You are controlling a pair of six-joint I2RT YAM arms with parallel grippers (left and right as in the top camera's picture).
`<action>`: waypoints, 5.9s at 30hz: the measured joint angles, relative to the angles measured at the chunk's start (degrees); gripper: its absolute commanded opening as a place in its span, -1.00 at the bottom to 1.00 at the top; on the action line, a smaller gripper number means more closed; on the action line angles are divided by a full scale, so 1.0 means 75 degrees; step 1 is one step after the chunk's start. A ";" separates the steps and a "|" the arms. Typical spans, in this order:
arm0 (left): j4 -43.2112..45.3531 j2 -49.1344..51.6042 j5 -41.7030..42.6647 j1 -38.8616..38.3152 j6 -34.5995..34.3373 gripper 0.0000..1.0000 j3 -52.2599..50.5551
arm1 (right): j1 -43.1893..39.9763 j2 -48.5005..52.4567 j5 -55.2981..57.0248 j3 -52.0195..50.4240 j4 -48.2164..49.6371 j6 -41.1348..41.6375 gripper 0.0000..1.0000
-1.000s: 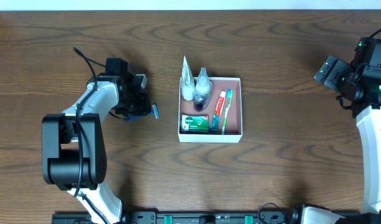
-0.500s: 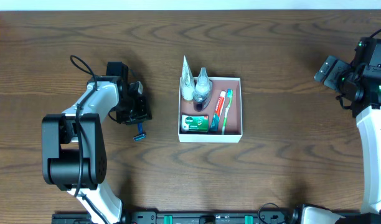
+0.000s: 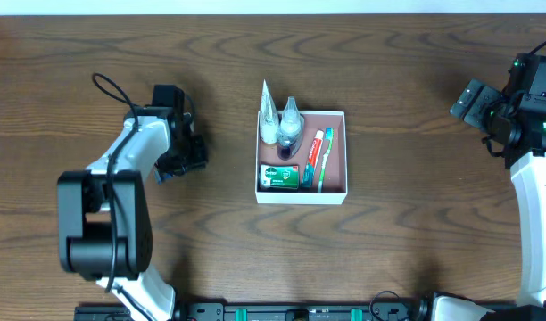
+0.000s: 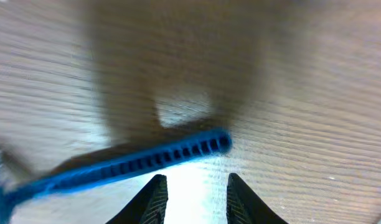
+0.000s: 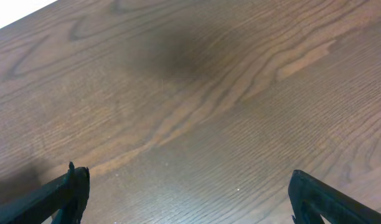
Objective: Pack container
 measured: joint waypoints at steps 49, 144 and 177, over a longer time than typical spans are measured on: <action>0.0341 -0.0431 0.0131 0.0023 0.4339 -0.01 -0.0131 | 0.0000 0.0000 0.0000 0.0000 0.0000 0.0003 0.98; 0.0452 -0.0134 -0.0425 0.0108 0.2970 -0.88 -0.0781 | 0.0000 0.0000 0.0000 0.0000 0.0003 0.0003 0.99; 0.0664 -0.4068 0.0096 -0.3343 0.0323 -0.88 0.1737 | 0.0000 0.0000 0.0003 0.0000 0.0000 0.0003 0.99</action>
